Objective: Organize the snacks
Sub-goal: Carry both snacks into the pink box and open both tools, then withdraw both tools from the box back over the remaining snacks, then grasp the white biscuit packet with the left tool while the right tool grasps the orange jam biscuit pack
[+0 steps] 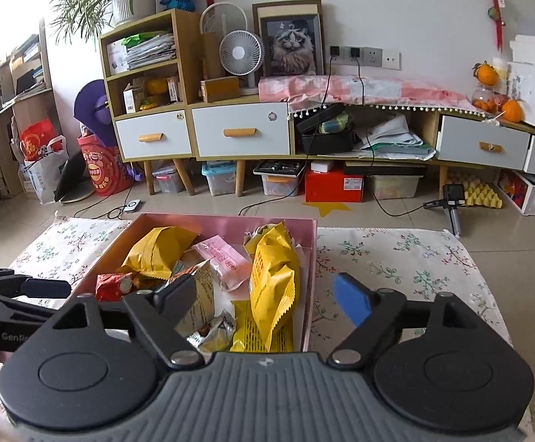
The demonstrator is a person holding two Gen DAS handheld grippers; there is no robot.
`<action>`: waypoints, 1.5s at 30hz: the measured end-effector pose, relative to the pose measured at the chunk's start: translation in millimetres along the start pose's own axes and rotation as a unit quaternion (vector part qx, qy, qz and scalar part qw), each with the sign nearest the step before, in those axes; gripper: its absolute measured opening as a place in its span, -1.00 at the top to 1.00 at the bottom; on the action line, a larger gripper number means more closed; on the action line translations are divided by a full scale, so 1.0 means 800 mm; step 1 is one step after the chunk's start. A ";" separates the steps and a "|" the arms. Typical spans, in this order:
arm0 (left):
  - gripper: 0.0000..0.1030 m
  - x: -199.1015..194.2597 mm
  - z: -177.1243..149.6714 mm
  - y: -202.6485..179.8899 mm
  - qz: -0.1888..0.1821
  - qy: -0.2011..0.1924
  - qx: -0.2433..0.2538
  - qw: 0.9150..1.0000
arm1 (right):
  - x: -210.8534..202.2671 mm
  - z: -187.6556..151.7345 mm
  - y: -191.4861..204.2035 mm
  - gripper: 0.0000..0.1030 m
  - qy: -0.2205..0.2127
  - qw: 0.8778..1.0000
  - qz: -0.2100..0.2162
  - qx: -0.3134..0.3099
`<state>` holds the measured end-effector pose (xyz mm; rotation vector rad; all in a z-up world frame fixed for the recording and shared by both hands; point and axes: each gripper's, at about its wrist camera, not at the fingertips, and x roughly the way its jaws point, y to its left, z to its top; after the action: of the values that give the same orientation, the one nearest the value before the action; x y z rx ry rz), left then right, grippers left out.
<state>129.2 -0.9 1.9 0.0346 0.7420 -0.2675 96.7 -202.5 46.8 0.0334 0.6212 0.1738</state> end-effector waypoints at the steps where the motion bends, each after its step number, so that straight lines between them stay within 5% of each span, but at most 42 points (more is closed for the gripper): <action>1: -0.66 -0.005 -0.002 -0.002 0.000 -0.001 0.003 1.000 | -0.003 -0.001 0.000 -0.65 0.001 1.000 -0.001 0.001; 11: -0.85 -0.045 -0.031 -0.008 0.007 0.009 0.007 1.000 | -0.028 -0.011 0.007 -0.98 0.014 1.000 -0.016 0.005; 23: -0.95 -0.070 -0.083 0.019 0.006 0.016 -0.024 1.000 | -0.042 -0.040 0.026 -0.99 0.045 0.999 -0.019 -0.013; 30: -0.96 -0.061 -0.106 0.030 0.015 0.027 0.019 0.999 | -0.029 -0.068 0.038 -0.99 0.069 0.996 -0.023 -0.042; 39: -0.93 -0.036 -0.128 0.043 -0.057 0.055 0.049 0.996 | -0.022 -0.092 0.054 -0.99 0.090 0.992 0.012 -0.089; 45: -0.92 -0.019 -0.132 0.045 -0.058 0.049 0.072 0.995 | -0.004 -0.103 0.059 -0.99 0.112 0.988 0.037 -0.098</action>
<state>57.7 50.7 -67.9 0.1418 0.8220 -0.4316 38.9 -158.3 -14.8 -0.1542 0.8241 0.3133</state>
